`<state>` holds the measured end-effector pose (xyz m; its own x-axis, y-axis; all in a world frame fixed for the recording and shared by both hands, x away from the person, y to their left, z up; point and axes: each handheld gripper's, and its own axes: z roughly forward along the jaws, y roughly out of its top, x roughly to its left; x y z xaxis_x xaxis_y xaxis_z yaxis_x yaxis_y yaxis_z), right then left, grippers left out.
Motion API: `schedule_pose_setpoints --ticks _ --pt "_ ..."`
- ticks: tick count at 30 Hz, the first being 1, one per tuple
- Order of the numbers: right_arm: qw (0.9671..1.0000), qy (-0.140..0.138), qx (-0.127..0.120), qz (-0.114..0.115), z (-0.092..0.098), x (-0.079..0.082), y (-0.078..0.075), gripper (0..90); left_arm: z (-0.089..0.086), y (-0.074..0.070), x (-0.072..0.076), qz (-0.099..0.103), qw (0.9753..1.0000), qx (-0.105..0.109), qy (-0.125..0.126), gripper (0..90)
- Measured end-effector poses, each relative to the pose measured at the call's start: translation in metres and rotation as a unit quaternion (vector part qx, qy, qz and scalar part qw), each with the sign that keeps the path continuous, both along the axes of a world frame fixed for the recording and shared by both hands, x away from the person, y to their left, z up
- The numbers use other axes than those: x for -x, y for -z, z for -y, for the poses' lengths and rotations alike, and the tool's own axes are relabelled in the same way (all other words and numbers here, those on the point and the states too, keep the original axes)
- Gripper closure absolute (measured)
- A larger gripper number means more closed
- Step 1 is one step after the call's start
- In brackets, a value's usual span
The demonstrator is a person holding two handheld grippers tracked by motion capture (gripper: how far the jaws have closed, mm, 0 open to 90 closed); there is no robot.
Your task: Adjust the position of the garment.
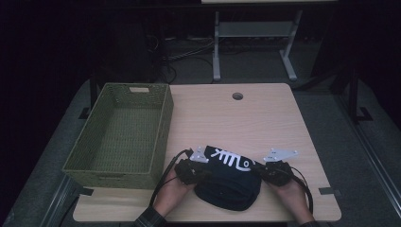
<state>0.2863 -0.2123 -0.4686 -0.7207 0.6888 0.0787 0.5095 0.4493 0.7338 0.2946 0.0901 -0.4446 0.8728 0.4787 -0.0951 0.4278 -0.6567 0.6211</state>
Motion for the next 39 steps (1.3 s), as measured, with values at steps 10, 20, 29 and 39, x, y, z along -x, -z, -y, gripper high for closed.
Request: schedule_pose_setpoints --ticks 10,20,29,39 --pt "0.9994 0.008 -0.02 0.028 0.006 0.009 -0.005 78.3 -0.007 -0.01 -0.006 -0.012 0.9992 0.035 -0.013 89.6" --pt "0.9963 0.072 -0.024 0.039 0.039 0.028 -0.012 43.2 -0.016 -0.028 -0.017 -0.009 0.9948 0.069 -0.074 47.0" --pt "0.9941 0.106 0.001 0.025 0.055 0.034 0.003 23.0 -0.017 -0.014 -0.031 -0.013 0.9921 0.058 -0.111 23.4" --pt "0.9935 0.111 0.024 0.01 0.053 0.025 0.013 16.0 -0.011 0.006 -0.036 -0.03 0.9944 0.031 -0.097 18.2"
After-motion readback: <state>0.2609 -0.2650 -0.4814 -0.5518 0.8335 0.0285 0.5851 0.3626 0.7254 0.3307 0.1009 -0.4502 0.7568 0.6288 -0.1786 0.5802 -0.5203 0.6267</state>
